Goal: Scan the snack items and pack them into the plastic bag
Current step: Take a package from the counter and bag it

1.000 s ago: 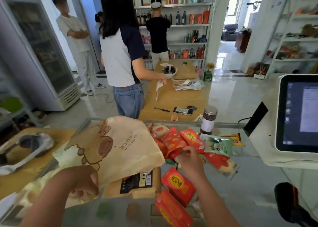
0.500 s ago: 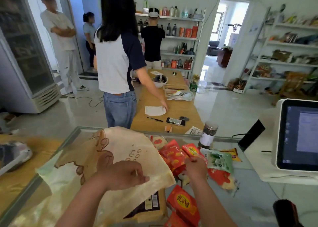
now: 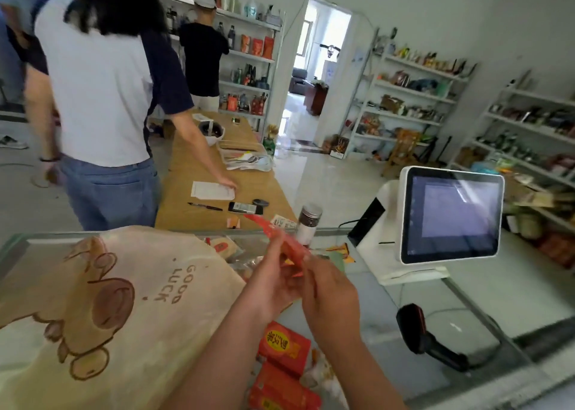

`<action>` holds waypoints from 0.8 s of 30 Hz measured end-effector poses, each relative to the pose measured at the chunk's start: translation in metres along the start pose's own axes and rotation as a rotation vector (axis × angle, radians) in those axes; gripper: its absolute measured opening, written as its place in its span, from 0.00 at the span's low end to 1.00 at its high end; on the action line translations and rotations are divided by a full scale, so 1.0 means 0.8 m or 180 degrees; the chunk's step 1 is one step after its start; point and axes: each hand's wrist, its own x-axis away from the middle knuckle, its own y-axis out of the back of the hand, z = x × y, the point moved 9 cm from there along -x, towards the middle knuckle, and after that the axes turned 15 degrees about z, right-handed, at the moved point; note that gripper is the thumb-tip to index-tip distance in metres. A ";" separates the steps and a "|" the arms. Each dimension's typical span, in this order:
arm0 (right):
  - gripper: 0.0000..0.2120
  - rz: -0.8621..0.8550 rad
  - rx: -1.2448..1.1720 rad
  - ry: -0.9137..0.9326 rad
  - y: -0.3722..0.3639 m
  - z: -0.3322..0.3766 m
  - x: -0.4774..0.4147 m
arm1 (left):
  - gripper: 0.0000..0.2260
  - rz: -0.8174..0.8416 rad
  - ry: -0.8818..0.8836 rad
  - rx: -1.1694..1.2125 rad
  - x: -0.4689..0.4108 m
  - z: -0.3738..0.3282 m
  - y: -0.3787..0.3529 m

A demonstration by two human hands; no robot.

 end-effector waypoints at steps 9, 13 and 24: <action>0.09 0.0373 -0.1621 -0.0140 0.012 -0.065 0.032 | 0.14 0.0087 -0.0362 0.0188 -0.040 0.027 -0.020; 0.15 0.0460 -0.3075 -0.2112 0.008 -0.196 0.046 | 0.13 0.0040 -0.0447 -0.0293 -0.060 0.044 -0.049; 0.09 0.1570 -0.5152 -0.2310 -0.041 -0.313 0.085 | 0.32 -0.0425 -0.0502 -0.1106 -0.137 0.127 -0.099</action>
